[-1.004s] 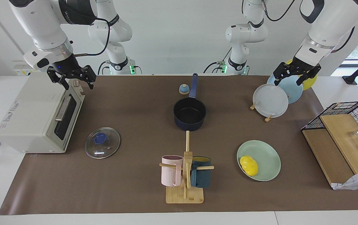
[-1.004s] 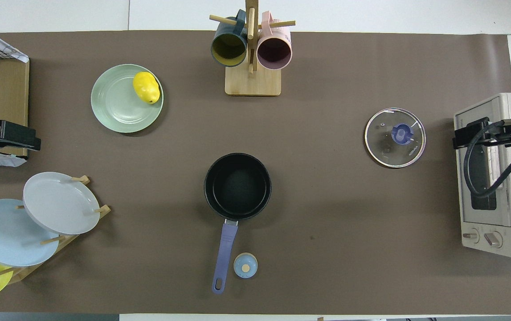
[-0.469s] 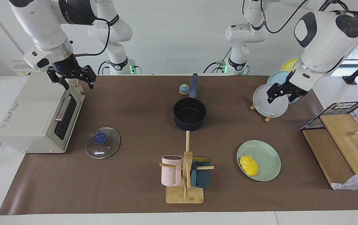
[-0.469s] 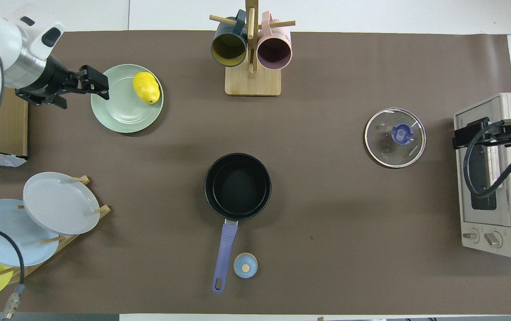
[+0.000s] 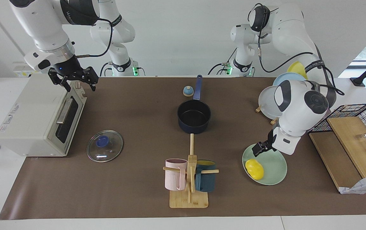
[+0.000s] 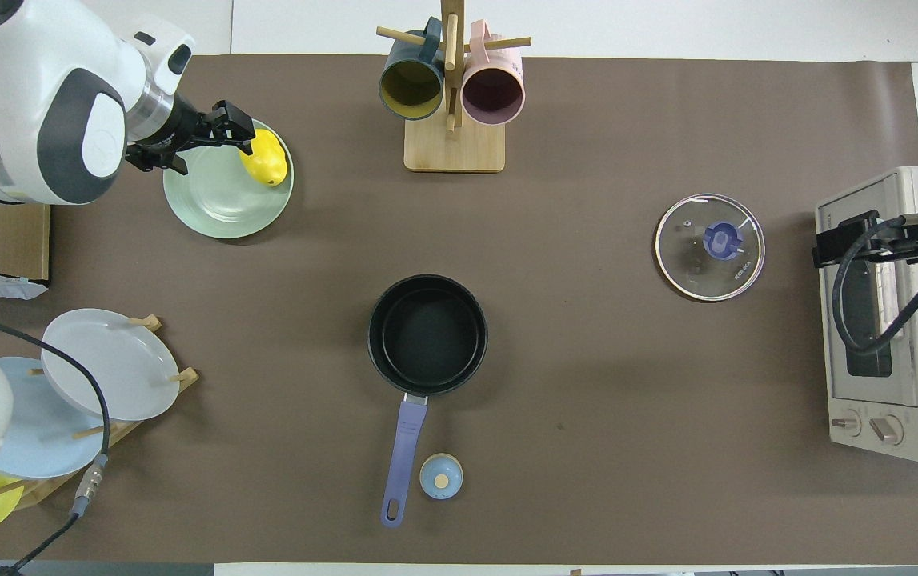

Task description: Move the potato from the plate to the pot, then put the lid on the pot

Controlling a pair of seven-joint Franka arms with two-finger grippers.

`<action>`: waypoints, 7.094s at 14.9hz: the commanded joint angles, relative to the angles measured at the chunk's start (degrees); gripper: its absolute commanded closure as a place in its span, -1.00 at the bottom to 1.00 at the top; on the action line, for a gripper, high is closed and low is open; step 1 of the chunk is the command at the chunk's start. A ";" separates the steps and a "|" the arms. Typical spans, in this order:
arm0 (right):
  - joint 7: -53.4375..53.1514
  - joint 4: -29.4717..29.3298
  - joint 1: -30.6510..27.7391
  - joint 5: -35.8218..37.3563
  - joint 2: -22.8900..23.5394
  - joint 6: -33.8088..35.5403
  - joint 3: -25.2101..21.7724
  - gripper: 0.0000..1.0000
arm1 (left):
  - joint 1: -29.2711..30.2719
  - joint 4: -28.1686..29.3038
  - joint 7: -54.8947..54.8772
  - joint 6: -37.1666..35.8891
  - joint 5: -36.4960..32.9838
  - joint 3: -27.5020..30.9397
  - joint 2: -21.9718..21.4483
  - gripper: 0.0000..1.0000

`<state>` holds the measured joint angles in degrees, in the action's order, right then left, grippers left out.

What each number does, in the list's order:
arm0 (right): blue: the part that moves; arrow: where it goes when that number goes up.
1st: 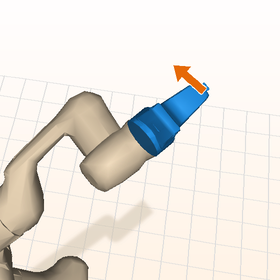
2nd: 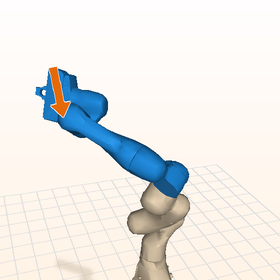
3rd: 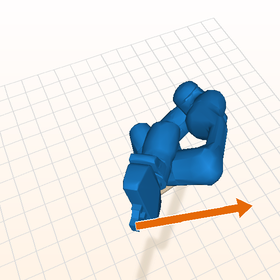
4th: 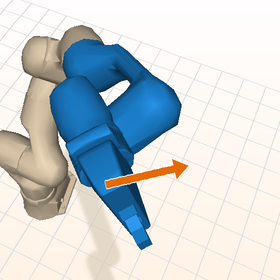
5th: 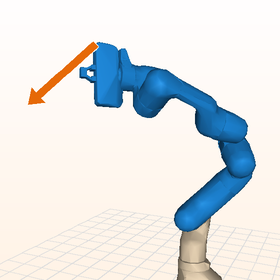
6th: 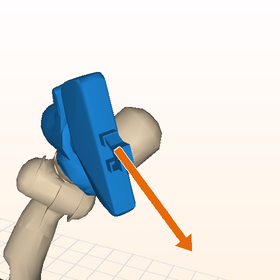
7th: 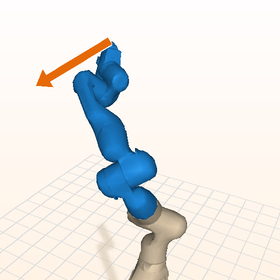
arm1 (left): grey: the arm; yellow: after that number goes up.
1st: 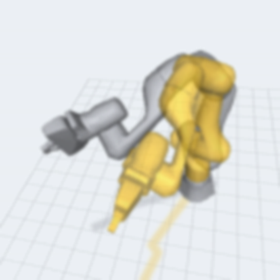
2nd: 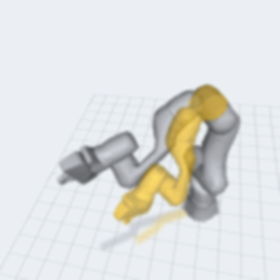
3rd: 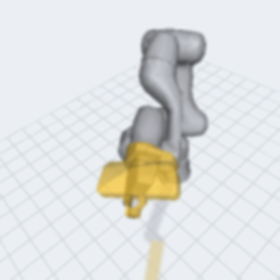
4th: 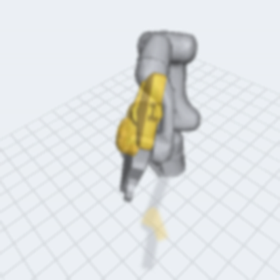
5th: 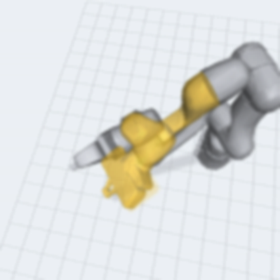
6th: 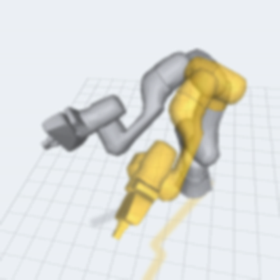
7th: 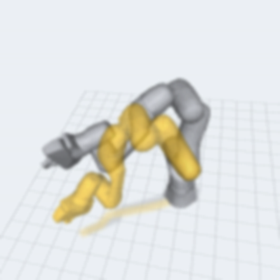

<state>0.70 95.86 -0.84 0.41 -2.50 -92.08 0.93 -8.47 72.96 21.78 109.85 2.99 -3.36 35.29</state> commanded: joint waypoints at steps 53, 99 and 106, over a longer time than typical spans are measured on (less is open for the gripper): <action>9.58 18.92 -0.22 -0.24 18.85 -43.45 0.13 -0.94 | -23.95 36.51 24.62 7.26 1.41 1.16 -34.31 1.00; -5.33 0.57 8.20 -0.32 15.86 -15.86 5.93 -0.16 | -22.22 34.89 15.06 4.16 -4.13 1.69 -33.52 -1.00; -31.34 -4.98 23.59 -0.24 16.74 -13.38 5.93 -0.10 | -6.32 26.53 -6.81 -7.55 -3.25 2.04 -37.40 -1.00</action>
<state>-25.45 92.81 20.69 0.34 13.29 -106.07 6.81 -18.68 101.36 20.86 104.91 -0.72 -0.67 -2.31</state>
